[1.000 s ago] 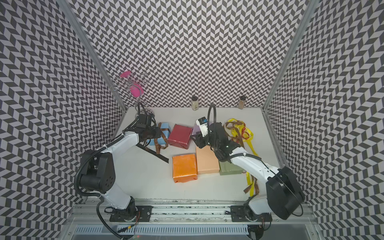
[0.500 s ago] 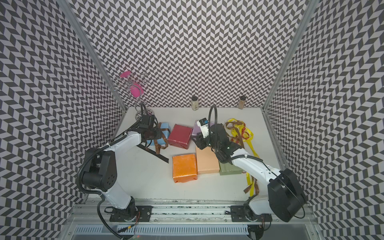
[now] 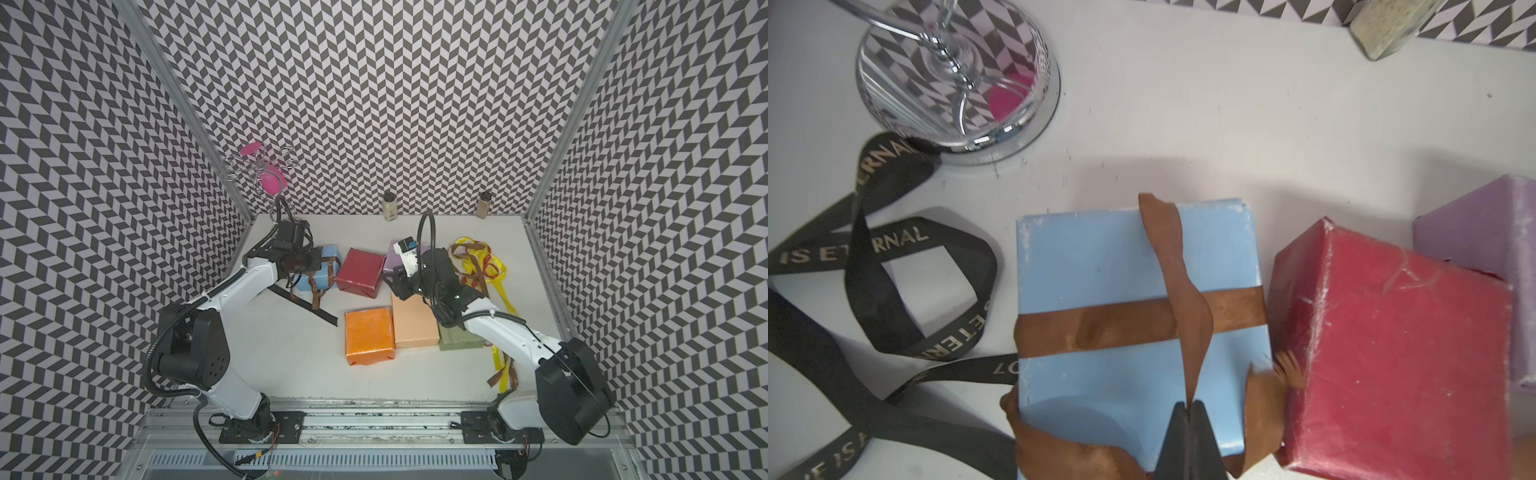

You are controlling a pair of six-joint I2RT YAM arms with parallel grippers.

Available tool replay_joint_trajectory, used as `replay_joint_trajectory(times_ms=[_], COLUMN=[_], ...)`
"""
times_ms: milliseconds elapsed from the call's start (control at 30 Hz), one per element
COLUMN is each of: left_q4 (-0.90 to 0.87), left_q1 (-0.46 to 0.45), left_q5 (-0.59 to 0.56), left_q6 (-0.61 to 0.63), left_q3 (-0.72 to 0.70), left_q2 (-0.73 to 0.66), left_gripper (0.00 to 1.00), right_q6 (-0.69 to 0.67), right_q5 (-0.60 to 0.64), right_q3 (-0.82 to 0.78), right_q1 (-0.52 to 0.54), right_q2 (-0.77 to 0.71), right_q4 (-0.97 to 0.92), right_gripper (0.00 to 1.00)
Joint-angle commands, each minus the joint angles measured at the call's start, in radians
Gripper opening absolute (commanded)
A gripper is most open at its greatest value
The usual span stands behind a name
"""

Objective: Untie the ribbon bows on the gift boxes
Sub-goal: Untie the ribbon from the gift box.

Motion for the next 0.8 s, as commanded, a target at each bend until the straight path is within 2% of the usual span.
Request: replay_joint_trajectory(times_ms=[0,300,467,533,600,700,767], left_q4=[-0.059,-0.283,-0.322,-0.318,-0.320,-0.273,-0.224], left_q1=[-0.001,0.010,0.009,0.009,0.009,0.007,0.007], left_q5=[0.013,0.015,0.014,0.020,0.035,0.029,0.005], left_q6=[0.027,0.134,0.168,0.174,0.175,0.157,0.134], left_q3=[0.109,0.481,0.577,0.589,0.589,0.524,0.445], left_q2=[-0.008,0.165,0.253,0.284,0.306,0.269,0.205], left_gripper=[0.00,0.01,0.06,0.19,0.47,0.64,0.69], right_q6=[-0.001,-0.007,-0.014,-0.016,-0.014,-0.012,-0.013], right_q5=[-0.020,-0.031,-0.046,-0.054,-0.063,-0.071,-0.071], right_q3=[0.000,0.007,0.011,0.015,0.017,0.018,0.017], right_q1=[-0.004,-0.004,-0.004,-0.004,-0.004,-0.004,-0.004], right_q2=[-0.008,0.004,0.016,0.023,0.026,0.028,0.026], right_q4=[0.042,0.033,0.022,0.019,0.019,0.019,0.018], right_gripper=[0.45,0.46,0.46,0.46,0.46,0.46,0.46])
